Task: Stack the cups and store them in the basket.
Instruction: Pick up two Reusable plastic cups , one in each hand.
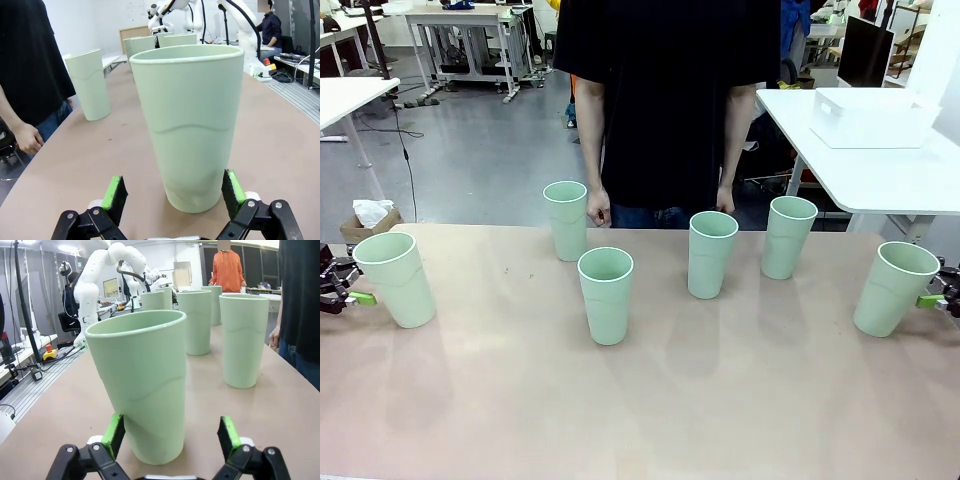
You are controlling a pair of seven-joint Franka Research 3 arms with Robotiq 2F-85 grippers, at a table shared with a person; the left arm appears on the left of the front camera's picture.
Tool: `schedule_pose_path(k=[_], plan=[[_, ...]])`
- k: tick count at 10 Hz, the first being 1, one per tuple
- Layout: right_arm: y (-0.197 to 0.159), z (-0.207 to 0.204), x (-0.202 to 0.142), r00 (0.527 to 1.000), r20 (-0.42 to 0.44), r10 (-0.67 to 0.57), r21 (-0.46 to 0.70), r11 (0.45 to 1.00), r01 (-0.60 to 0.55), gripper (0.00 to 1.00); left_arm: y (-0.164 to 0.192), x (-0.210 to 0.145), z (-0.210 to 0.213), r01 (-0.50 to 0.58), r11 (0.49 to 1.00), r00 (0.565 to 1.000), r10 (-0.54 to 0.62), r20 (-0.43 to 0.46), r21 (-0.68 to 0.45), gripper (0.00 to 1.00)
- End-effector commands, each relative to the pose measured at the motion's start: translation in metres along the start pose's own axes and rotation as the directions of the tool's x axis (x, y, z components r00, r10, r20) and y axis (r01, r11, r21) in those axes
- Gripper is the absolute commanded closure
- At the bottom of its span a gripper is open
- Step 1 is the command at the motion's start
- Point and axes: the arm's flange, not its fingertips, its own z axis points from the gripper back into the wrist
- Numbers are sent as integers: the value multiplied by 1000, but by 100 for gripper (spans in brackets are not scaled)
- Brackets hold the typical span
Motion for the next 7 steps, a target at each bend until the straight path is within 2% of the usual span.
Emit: schedule_pose_path(k=[1,7], plan=[[7,-6,5,1000,-7,-12,-10,1000,12,0,-1,-2,-4,1,1000,1000,0,30,-17,0],[9,-20,1,998,-27,-50,25,998,51,0,1,-2,-14,-39,999,998,40,51,-5,0]])
